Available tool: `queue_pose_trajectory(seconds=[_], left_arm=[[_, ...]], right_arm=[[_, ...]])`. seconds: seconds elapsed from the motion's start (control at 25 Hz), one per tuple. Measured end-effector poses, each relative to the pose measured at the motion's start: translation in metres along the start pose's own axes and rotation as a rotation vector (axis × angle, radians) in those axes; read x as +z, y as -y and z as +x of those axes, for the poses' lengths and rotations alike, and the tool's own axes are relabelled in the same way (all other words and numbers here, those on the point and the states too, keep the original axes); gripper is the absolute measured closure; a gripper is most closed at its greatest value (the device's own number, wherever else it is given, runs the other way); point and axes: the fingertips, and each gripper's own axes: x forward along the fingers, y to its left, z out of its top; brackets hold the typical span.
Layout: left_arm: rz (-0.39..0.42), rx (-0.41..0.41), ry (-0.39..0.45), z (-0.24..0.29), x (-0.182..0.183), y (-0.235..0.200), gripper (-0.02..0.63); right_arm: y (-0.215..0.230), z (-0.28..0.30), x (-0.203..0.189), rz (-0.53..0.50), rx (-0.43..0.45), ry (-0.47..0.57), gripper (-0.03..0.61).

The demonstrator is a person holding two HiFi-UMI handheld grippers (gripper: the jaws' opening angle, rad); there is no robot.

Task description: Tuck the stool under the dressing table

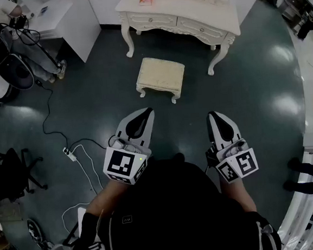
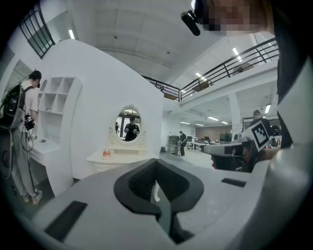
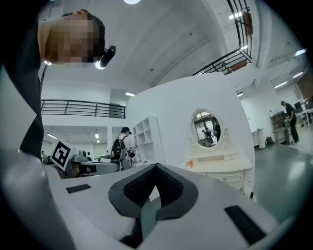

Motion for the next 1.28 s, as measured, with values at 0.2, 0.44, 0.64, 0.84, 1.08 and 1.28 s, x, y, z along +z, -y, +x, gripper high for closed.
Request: queue_pose_trajectory(seconds=[0.2,0.44,0.64,0.84,1.08,1.28], left_arm=[[0.014,-0.017,0.002,-0.002,0.0,-0.003,0.609],[0.002,-0.016,-0.002,-0.011,-0.005,-0.022,0.609],[-0.016,-0.044,-0.011,-0.027,-0.011,-0.043,0.609],[-0.003,-0.051,-0.006,-0.042,-0.011,-0.075,0.609],[0.0,-0.027,-0.028,-0.039,-0.017,-0.114,0.609],[-0.016,-0.022,-0.034,-0.03,-0.02,-0.127,0.609]], right_arm=[[-0.009,0.008,-0.007,0.006,0.003,-0.011,0.56],[-0.02,0.024,-0.014,0.046,0.006,-0.013,0.56],[-0.035,0.048,-0.018,0.102,-0.034,-0.008,0.56],[-0.057,0.072,-0.022,0.113,-0.069,-0.005,0.558],[-0.068,0.091,-0.032,0.109,-0.097,-0.034,0.558],[-0.062,0.107,-0.039,0.117,-0.092,-0.052,0.558]])
